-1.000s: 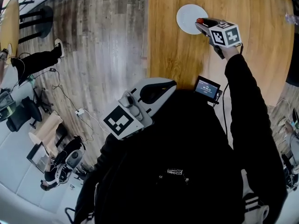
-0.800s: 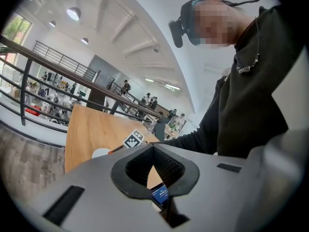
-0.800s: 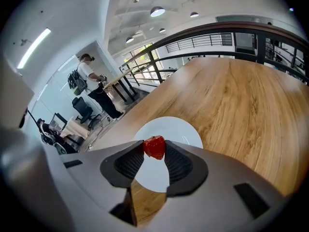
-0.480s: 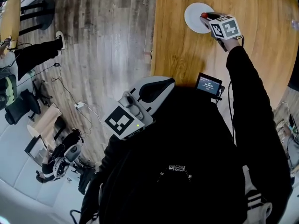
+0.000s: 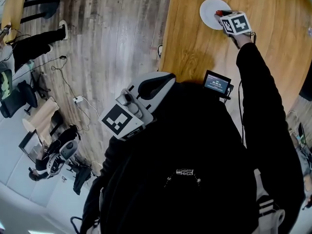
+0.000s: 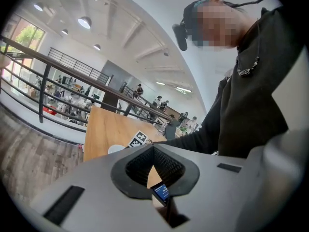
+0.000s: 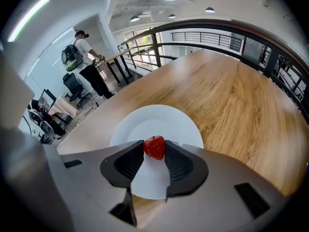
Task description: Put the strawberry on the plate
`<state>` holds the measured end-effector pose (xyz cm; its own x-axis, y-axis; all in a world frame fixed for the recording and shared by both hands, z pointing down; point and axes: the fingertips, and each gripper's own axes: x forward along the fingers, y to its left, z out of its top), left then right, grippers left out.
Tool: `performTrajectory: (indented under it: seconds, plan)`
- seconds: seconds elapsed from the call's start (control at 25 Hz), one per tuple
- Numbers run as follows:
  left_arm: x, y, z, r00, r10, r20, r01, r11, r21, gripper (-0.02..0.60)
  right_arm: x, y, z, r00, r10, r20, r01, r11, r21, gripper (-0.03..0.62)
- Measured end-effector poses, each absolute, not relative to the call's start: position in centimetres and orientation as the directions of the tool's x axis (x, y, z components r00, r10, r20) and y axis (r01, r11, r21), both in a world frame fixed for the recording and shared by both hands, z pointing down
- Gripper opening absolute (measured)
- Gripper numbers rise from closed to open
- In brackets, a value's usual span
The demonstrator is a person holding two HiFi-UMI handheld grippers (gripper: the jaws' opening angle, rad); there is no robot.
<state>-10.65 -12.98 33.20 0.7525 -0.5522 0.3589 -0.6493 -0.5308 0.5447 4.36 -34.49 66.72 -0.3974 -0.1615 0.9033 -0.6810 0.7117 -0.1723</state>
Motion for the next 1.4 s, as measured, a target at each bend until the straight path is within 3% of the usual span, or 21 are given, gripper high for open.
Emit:
performTrajectory:
  seconds: [0.2, 0.32, 0.6, 0.84, 0.92, 1.04, 1.2, 1.4]
  plan:
    - [-11.5, -12.3, 33.9, 0.739, -0.589, 0.328, -0.661, -0.538, 0.523, 0.000, 3.5, -34.7, 67.6, -0.413, -0.194, 0.890, -0.686, 0.709, -0.163, 0.154]
    - [-11.5, -12.5, 33.6, 0.750, -0.588, 0.302, -0.648, -0.561, 0.515, 0.000, 3.1, -35.8, 67.7, -0.461, -0.204, 0.864, -0.715, 0.662, -0.225, 0.215]
    - [-13.1, -12.7, 35.5, 0.726, -0.597, 0.340, -0.680, -0.552, 0.483, 0.000, 3.8, -36.9, 66.2, -0.527, -0.272, 0.805, -0.765, 0.565, -0.310, 0.216]
    - [-13.4, -12.4, 38.8, 0.754, -0.472, 0.456, -0.656, -0.571, 0.494, 0.000, 6.5, -35.4, 62.6, -0.530, -0.346, 0.774, -0.790, 0.533, -0.302, 0.213]
    - [-14.1, -12.5, 40.1, 0.746, -0.447, 0.494, -0.662, -0.582, 0.473, 0.000, 6.7, -34.5, 61.3, -0.544, -0.354, 0.761, -0.780, 0.546, -0.305, 0.168]
    - [-14.9, -13.7, 39.8, 0.746, -0.459, 0.483, -0.663, -0.582, 0.470, 0.000, 6.5, -32.9, 58.6, -0.579, -0.365, 0.729, -0.760, 0.567, -0.319, 0.035]
    - [-13.9, -16.7, 35.1, 0.769, -0.538, 0.345, -0.638, -0.618, 0.459, 0.000, 7.2, -31.1, 54.1, -0.593, -0.400, 0.699, -0.770, 0.538, -0.344, 0.021]
    - [-11.0, -18.7, 32.8, 0.835, -0.485, 0.259, -0.549, -0.714, 0.434, 0.000, 6.4, -27.9, 47.5, -0.643, -0.433, 0.631, -0.730, 0.595, -0.336, 0.020]
